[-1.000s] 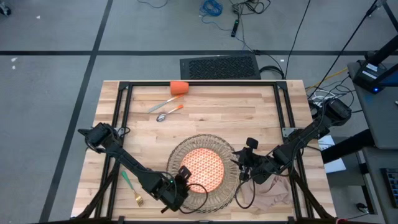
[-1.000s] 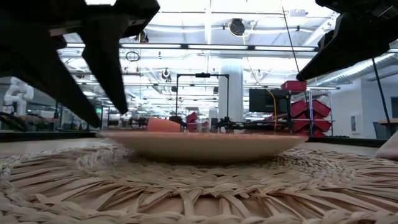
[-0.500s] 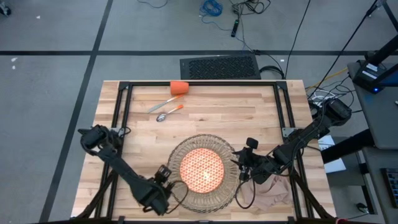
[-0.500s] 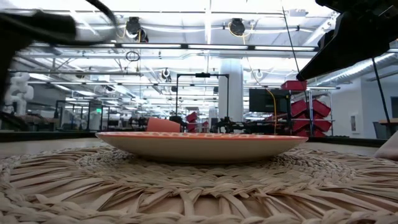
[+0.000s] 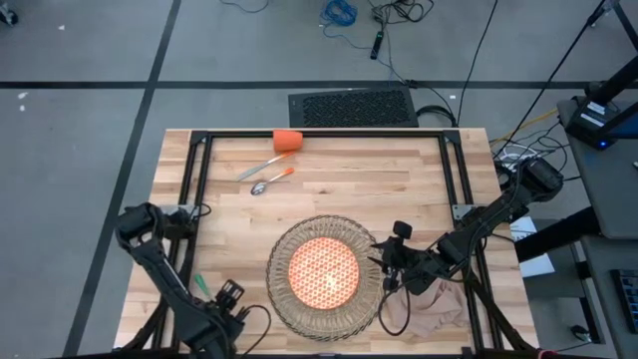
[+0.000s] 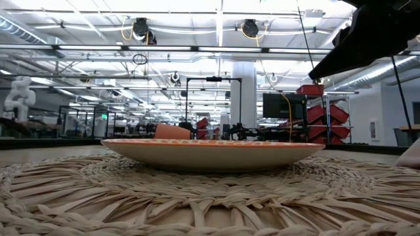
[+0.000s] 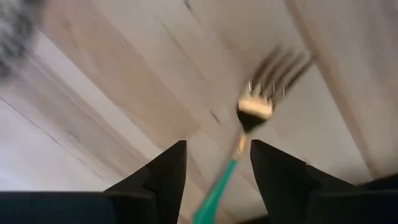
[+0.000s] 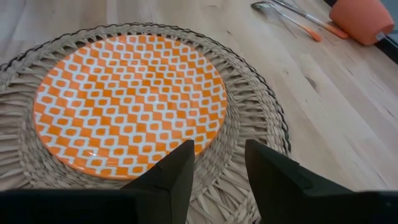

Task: Set table place
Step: Move the fork to the top middle of the table

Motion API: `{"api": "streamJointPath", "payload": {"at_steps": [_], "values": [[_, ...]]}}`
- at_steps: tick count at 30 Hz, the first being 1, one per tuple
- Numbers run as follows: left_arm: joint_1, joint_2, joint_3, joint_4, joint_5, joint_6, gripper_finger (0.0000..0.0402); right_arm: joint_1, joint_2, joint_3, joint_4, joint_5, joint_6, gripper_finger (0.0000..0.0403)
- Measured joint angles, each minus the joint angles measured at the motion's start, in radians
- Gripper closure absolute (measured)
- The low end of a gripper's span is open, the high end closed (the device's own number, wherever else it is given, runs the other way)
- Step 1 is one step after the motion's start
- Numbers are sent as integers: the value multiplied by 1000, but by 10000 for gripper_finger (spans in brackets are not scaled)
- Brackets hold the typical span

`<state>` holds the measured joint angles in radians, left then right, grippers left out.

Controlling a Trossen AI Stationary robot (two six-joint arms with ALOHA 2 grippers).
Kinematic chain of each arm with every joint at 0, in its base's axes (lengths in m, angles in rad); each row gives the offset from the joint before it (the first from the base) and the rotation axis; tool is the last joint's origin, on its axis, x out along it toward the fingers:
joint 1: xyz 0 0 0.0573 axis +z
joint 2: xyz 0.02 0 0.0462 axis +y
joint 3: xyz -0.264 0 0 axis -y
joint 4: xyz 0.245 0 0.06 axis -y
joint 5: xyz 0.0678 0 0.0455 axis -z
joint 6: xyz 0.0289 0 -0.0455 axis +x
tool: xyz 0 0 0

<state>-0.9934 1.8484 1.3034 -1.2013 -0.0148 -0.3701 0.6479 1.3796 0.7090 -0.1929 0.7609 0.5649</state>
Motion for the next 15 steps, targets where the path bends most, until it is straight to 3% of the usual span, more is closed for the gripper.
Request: {"api": "streamJointPath", "payload": {"at_steps": [15], "values": [[-43,0,-186,124,94,-37,238,0,0,0,3,-2,4,273]]}}
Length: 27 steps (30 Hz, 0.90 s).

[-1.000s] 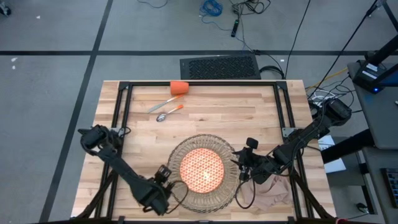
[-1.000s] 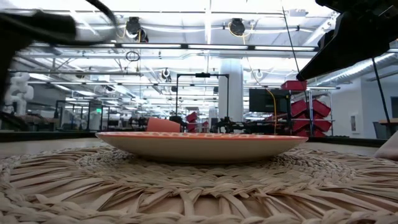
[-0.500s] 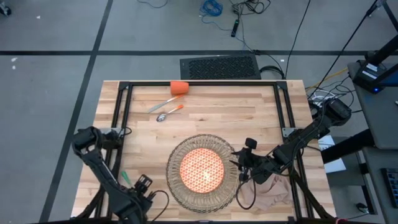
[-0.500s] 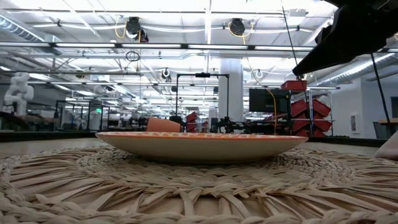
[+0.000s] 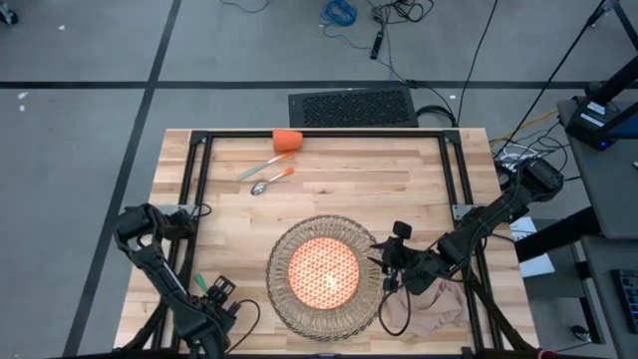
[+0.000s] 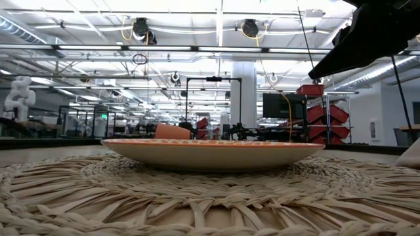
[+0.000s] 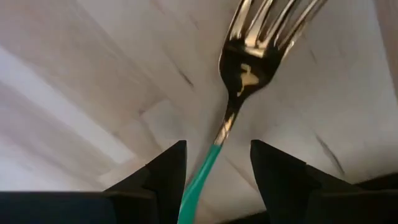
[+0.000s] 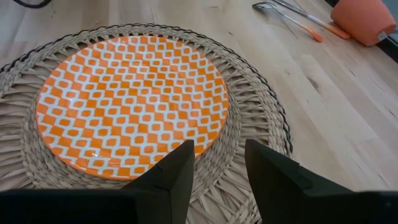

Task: Set table place
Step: Move the fork to the top middle of the table

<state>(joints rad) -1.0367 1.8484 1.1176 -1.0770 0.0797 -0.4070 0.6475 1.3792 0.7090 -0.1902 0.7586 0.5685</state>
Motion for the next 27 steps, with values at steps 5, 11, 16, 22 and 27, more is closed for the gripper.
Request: {"api": "streamJointPath", "payload": {"at_steps": [5,11,16,22,27], "values": [[0,-7,-49,67,10,7,273,0,0,0,0,-1,8,273],[10,-5,-61,96,-11,22,387,0,0,0,0,-1,10,273],[28,-5,-62,106,-30,23,398,0,0,0,3,0,11,273],[47,2,-24,54,-68,20,400,0,0,0,5,0,10,273],[71,-18,28,20,-250,19,401,0,0,0,7,2,3,273]]}}
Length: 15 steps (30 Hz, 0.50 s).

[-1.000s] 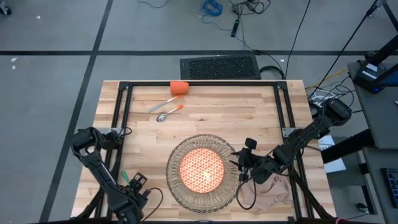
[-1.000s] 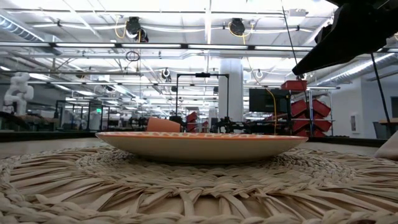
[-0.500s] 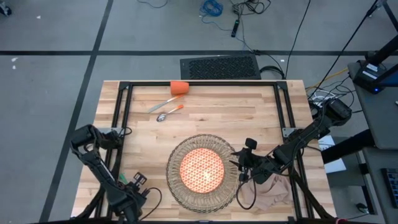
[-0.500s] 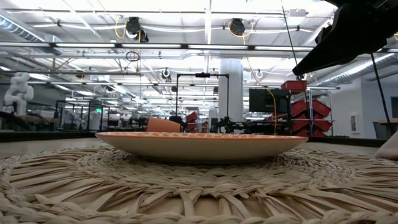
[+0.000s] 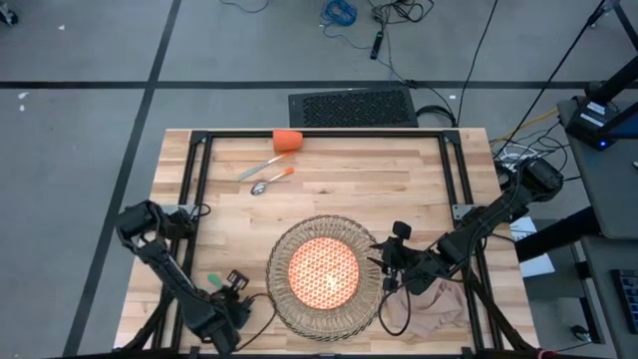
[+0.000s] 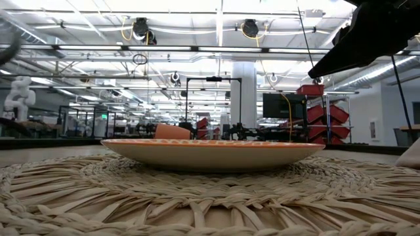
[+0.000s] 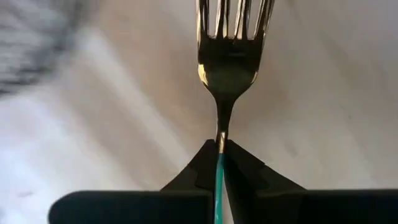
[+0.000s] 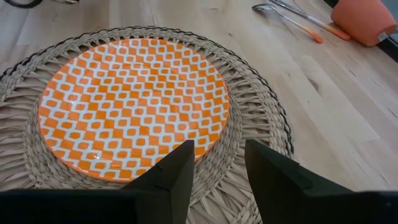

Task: Set table place
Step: Move the fork to the top middle of the table

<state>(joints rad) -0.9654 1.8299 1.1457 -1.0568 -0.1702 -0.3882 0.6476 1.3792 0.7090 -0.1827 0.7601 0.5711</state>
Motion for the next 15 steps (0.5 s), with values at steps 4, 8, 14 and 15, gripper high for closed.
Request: {"api": "streamJointPath", "payload": {"at_steps": [4,8,14,15], "values": [[26,-44,23,-42,-53,-14,401,0,0,0,0,0,1,273],[70,-87,34,-86,-169,-24,401,0,0,0,0,-2,4,273],[194,-145,34,-92,-354,25,401,0,0,0,0,-2,9,273],[225,-150,34,-91,-378,38,401,2,0,0,0,-4,12,273]]}}
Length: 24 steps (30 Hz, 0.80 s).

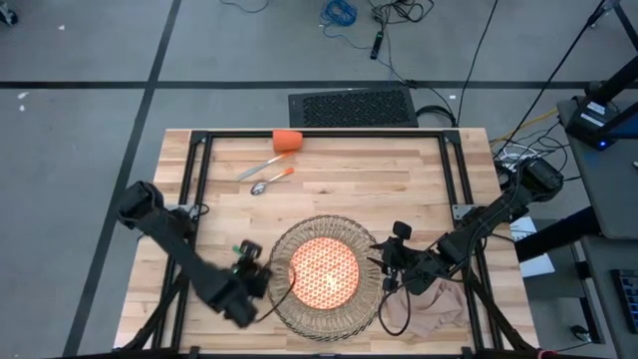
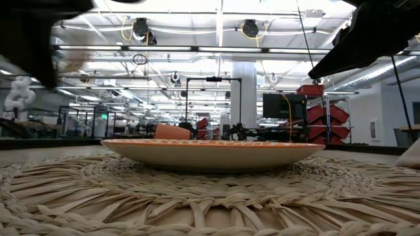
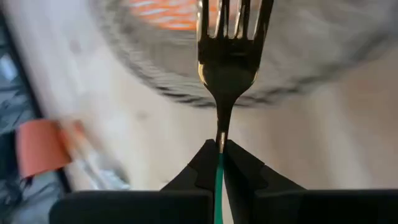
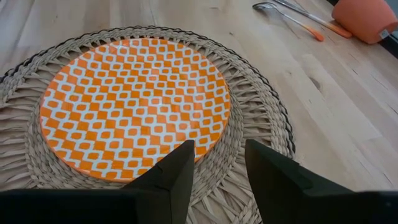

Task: Set table place
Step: Move the fork to the top middle of the table

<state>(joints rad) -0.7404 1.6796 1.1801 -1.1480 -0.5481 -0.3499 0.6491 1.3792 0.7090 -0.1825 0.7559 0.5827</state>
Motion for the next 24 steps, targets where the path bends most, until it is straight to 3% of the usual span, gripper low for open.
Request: {"api": "streamJointPath", "payload": {"at_steps": [6,11,14,19,24], "values": [[215,-39,0,97,-79,170,401,24,3,0,1,-2,23,273],[407,-89,0,341,-67,420,401,65,18,0,3,2,66,273],[542,-116,0,472,5,539,401,96,49,0,24,4,98,273],[768,-127,0,633,213,648,401,138,139,0,63,3,162,273],[918,-72,11,750,368,716,401,159,237,0,118,-3,221,273]]}}
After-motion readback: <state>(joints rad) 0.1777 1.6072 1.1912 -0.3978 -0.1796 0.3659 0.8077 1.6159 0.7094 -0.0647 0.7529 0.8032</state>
